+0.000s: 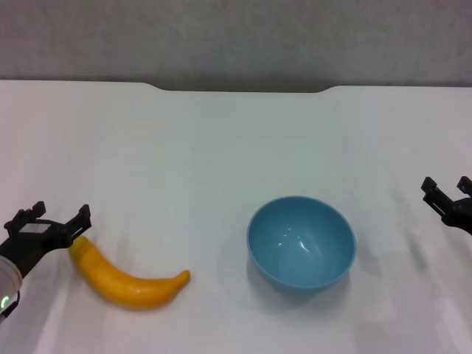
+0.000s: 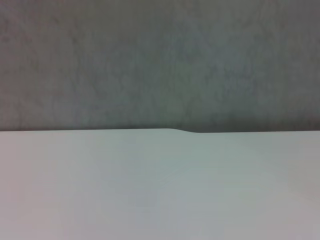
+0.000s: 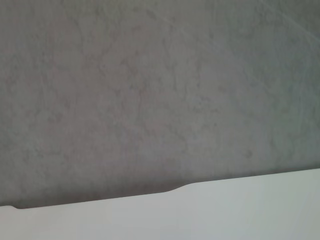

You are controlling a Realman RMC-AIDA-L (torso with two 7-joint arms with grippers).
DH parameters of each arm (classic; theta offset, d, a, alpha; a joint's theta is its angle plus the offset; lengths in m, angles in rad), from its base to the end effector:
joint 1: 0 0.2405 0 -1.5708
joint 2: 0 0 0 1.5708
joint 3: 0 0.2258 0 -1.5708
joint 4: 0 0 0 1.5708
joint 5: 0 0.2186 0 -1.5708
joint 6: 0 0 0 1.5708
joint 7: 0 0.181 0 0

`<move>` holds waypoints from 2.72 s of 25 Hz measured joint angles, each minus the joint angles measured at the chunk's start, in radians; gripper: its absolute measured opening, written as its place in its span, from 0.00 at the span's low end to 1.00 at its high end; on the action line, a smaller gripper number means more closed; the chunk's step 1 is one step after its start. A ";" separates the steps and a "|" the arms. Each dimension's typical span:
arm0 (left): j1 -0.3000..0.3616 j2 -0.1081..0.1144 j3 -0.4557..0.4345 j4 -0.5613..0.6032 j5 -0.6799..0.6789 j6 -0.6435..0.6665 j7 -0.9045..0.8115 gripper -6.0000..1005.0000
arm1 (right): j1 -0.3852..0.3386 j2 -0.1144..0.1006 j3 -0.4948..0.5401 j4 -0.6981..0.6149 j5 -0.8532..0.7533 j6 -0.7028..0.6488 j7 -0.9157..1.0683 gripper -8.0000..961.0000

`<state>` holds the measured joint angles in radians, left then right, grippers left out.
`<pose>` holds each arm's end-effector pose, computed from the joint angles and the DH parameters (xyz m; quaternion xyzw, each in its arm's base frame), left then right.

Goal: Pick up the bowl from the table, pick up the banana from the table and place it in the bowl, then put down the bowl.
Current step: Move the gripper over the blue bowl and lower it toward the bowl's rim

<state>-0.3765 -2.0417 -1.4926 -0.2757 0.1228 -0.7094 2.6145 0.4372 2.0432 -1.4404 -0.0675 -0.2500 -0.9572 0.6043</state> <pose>-0.3552 0.3638 -0.0303 -0.7455 -0.3663 -0.1918 0.5227 0.3568 0.3524 -0.0176 -0.7179 0.3800 0.2603 0.5219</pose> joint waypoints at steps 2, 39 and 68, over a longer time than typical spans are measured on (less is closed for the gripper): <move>-0.002 0.000 0.000 -0.002 -0.002 0.000 0.000 0.90 | 0.000 0.000 0.000 0.000 0.000 0.000 0.000 0.79; 0.048 0.034 0.014 -0.484 0.418 0.292 -0.457 0.90 | -0.101 -0.041 -0.011 -0.346 -0.346 0.167 0.386 0.79; 0.033 0.021 -0.132 -0.905 1.898 0.209 -1.703 0.90 | -0.026 -0.042 0.347 -0.996 -1.990 -0.083 1.753 0.79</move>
<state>-0.3435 -2.0206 -1.6246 -1.1808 2.0203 -0.5006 0.9113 0.4111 2.0011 -1.0934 -1.0637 -2.2396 -1.0398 2.3572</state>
